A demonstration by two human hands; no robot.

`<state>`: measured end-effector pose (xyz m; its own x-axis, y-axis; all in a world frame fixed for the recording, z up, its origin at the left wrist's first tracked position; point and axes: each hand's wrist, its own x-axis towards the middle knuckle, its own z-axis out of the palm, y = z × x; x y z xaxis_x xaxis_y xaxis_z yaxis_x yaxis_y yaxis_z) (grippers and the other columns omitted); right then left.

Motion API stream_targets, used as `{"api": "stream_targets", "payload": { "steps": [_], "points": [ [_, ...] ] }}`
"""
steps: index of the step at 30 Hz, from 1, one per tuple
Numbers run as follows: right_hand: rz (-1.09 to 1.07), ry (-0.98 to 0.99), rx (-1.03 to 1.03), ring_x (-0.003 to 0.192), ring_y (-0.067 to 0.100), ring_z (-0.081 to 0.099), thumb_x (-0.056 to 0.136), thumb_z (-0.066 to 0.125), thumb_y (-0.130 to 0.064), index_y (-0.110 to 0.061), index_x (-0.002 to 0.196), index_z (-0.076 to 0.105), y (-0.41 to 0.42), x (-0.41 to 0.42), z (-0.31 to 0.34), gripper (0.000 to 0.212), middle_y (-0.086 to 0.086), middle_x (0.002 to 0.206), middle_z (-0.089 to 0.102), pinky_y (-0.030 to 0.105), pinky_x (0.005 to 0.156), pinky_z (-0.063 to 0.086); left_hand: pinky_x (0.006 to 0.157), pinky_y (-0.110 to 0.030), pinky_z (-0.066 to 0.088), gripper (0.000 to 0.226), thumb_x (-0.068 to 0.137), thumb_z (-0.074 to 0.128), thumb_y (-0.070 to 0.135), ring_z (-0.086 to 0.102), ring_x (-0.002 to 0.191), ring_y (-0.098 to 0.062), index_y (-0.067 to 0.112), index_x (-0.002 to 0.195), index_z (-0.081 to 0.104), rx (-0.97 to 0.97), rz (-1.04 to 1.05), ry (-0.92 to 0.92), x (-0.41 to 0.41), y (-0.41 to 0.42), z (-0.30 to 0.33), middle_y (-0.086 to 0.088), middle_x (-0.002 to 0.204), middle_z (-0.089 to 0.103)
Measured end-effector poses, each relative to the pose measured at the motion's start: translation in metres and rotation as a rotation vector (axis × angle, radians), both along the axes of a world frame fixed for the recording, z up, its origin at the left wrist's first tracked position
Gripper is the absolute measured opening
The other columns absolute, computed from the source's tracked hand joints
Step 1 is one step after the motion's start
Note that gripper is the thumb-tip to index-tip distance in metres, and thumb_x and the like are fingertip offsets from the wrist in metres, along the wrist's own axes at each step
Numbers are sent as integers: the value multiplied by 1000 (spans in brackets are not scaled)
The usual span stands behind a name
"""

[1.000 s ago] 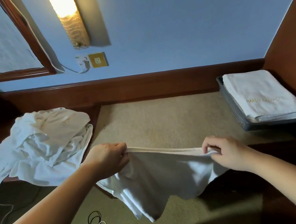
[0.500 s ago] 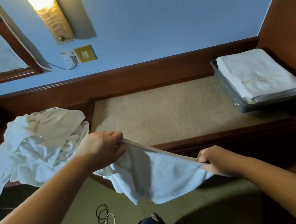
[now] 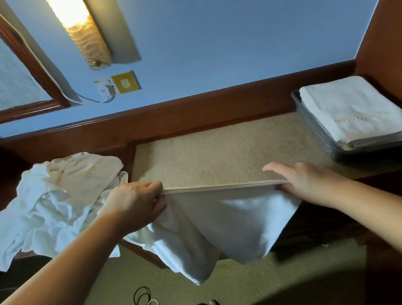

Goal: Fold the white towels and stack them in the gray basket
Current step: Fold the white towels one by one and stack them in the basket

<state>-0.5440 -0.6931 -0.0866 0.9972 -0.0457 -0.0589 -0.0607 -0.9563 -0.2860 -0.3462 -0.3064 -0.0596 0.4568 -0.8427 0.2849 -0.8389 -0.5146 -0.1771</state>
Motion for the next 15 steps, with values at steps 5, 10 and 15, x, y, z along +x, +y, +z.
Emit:
{"api": "stream_targets", "payload": {
  "steps": [5,10,15],
  "points": [
    [40,12,-354,67,21,37,70,56,12,-16,74,36,3,17,10,34,1,85,33,36,47,26,45,-23,27,26,86,47,37,52,42,-31,18,69,49,-44,-5,30,-6,-18,-9,3,55,51],
    [25,33,-329,81,25,52,74,51,11,-20,90,45,7,24,-5,35,0,87,46,38,58,39,42,-29,41,25,87,47,40,54,45,-35,19,73,48,-82,18,80,-9,-38,-24,1,57,55],
    [-134,-264,-241,59,26,36,39,63,11,-18,57,30,2,27,-22,47,-4,56,27,29,51,20,44,-24,29,24,87,47,40,48,42,-30,27,74,32,-112,-23,91,-20,-51,-28,4,55,51]
  ]
}}
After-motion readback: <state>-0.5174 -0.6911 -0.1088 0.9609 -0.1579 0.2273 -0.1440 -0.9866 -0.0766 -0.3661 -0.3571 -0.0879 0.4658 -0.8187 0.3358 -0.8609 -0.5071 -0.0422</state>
